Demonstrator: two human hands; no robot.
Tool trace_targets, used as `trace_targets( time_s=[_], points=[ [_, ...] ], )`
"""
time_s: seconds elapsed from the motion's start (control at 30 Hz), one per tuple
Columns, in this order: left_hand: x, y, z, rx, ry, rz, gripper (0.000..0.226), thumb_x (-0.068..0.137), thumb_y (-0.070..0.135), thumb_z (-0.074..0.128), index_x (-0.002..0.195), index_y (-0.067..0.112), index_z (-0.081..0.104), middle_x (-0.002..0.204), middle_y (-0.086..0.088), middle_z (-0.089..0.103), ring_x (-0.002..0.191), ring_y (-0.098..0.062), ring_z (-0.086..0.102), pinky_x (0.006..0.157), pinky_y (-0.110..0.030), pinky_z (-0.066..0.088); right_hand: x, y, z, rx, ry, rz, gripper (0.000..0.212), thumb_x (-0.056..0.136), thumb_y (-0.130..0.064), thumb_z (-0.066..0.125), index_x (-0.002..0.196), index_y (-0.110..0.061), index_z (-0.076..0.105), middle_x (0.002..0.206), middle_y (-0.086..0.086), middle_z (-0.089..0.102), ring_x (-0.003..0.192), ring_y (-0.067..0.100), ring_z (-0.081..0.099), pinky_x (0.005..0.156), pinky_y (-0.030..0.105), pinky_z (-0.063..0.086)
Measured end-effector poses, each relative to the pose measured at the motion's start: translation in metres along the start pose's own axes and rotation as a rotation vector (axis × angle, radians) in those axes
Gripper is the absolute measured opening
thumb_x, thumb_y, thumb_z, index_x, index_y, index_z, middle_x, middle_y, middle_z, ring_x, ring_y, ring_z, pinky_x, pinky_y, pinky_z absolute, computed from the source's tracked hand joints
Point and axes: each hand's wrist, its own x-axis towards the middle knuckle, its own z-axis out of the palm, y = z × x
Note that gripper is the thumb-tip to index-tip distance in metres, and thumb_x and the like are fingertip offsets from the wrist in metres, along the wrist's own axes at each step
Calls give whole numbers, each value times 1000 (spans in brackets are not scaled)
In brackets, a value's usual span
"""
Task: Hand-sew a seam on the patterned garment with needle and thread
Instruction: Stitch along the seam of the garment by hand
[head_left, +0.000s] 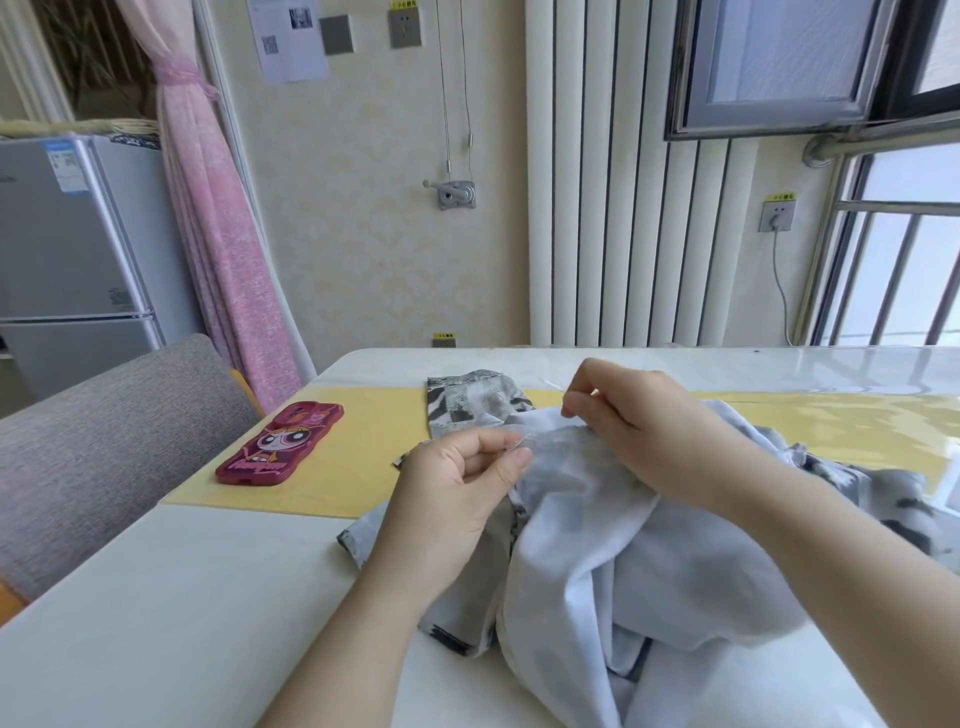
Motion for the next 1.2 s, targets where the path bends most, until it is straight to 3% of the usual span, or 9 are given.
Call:
trace_targets(
  time_s=[0.2, 0.3, 0.53, 0.7, 0.83, 0.9, 0.97, 1.13, 1.2],
  points=[
    [-2, -2, 2, 37, -22, 22, 15, 83, 4, 67, 80, 19, 67, 70, 12, 72, 68, 3, 64, 67, -9, 45, -8, -5, -17, -134, -266, 23, 21, 98, -25, 46, 90, -31, 64, 89, -14, 66, 79, 1, 53, 67, 3, 36],
    [-2, -2, 2, 27, -21, 12, 15, 83, 4, 67, 79, 19, 68, 70, 11, 72, 68, 2, 63, 67, -9, 46, -8, -3, -19, -130, -307, 37, 23, 97, -25, 47, 86, -37, 63, 88, -17, 66, 78, -6, 53, 68, 4, 37],
    [-1, -2, 2, 20, -24, -18, 12, 83, 9, 68, 80, 21, 68, 71, 10, 72, 68, 2, 63, 69, -11, 45, -8, 1, -20, -108, -333, 38, 25, 95, -20, 48, 89, -32, 69, 86, -20, 67, 80, -3, 55, 70, 9, 40],
    [-1, -1, 2, -52, -51, -88, 12, 82, 11, 67, 78, 21, 70, 68, 9, 70, 65, -1, 60, 67, -13, 47, -7, -1, -21, -23, -338, 29, 26, 95, -23, 51, 84, -39, 67, 78, -26, 65, 67, -13, 53, 64, 4, 39],
    [-1, 1, 1, -166, -92, -171, 7, 68, 29, 71, 73, 29, 76, 70, 4, 69, 69, -11, 58, 70, -24, 46, -7, 0, -22, 25, -373, 39, 28, 95, -16, 50, 85, -34, 70, 77, -29, 64, 63, -15, 52, 60, 2, 37],
    [-1, 0, 1, -208, -106, -200, 7, 69, 28, 80, 74, 30, 76, 71, 3, 69, 71, -14, 57, 74, -29, 44, -6, 1, -23, 39, -389, 42, 27, 96, -14, 50, 88, -30, 71, 81, -26, 65, 64, -15, 52, 61, 2, 37],
    [-1, -1, 1, -244, -109, -220, 7, 69, 26, 77, 76, 28, 76, 74, -1, 69, 78, -20, 56, 80, -35, 42, -5, 2, -23, 58, -403, 38, 27, 96, -14, 51, 88, -30, 71, 84, -26, 66, 70, -15, 54, 66, 2, 38],
    [-2, -1, 1, -316, -132, -243, 28, 59, 37, 79, 83, 21, 75, 92, -19, 64, 91, -30, 51, 88, -47, 36, -5, 4, -23, 109, -407, 36, 28, 95, -19, 53, 82, -38, 70, 83, -31, 66, 77, -18, 56, 71, 1, 37],
    [-2, -1, 0, -319, -139, -251, 27, 61, 35, 80, 83, 20, 75, 94, -20, 64, 92, -30, 52, 91, -49, 37, -5, 4, -23, 119, -405, 36, 27, 95, -20, 54, 83, -37, 70, 83, -32, 66, 77, -18, 56, 71, 1, 37]
  ],
)
